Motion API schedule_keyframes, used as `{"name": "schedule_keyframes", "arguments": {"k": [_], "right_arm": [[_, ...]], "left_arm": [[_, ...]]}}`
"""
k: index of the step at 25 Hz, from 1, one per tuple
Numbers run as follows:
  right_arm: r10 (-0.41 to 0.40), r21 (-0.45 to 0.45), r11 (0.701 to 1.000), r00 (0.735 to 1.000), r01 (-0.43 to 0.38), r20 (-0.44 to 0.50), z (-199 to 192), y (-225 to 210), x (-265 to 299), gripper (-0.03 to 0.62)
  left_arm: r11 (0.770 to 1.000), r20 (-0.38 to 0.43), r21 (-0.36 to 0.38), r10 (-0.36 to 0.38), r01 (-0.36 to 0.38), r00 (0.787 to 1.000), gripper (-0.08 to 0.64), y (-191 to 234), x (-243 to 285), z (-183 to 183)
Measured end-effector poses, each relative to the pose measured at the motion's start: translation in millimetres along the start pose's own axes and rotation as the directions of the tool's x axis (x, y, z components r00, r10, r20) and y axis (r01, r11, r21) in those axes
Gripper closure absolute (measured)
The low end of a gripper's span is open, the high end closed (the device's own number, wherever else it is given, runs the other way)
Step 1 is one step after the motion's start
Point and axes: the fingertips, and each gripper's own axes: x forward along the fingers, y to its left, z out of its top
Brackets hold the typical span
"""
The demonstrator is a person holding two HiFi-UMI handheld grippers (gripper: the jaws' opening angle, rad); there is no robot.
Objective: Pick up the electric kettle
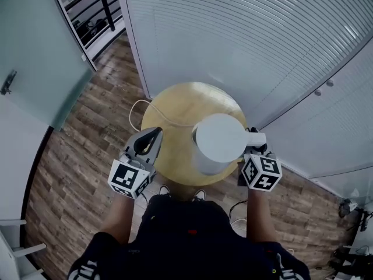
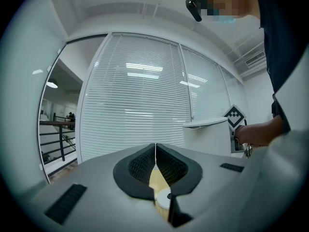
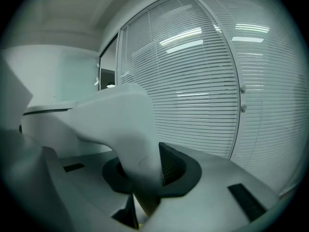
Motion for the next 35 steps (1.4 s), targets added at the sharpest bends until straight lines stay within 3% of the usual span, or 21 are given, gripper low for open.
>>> {"name": "schedule_keyframes", "arguments": {"k": [11, 35], "right_arm": [[0.005, -0.014, 1.0, 1.0, -0.005, -0.002, 5.4, 6.1, -28.7, 0.515], [0.013, 0.003, 1.0, 1.0, -0.013, 0.002, -0.9, 10.8, -29.3, 0.515]], "left_arm": [[0.999, 0.034, 0.016, -0.037, 0.037, 0.999, 0.534, -14.6, 2.1, 13.1], [0.998, 0.007, 0.033, -0.051, 0.051, 0.999, 0.534, -22.4, 0.9, 15.3]]}}
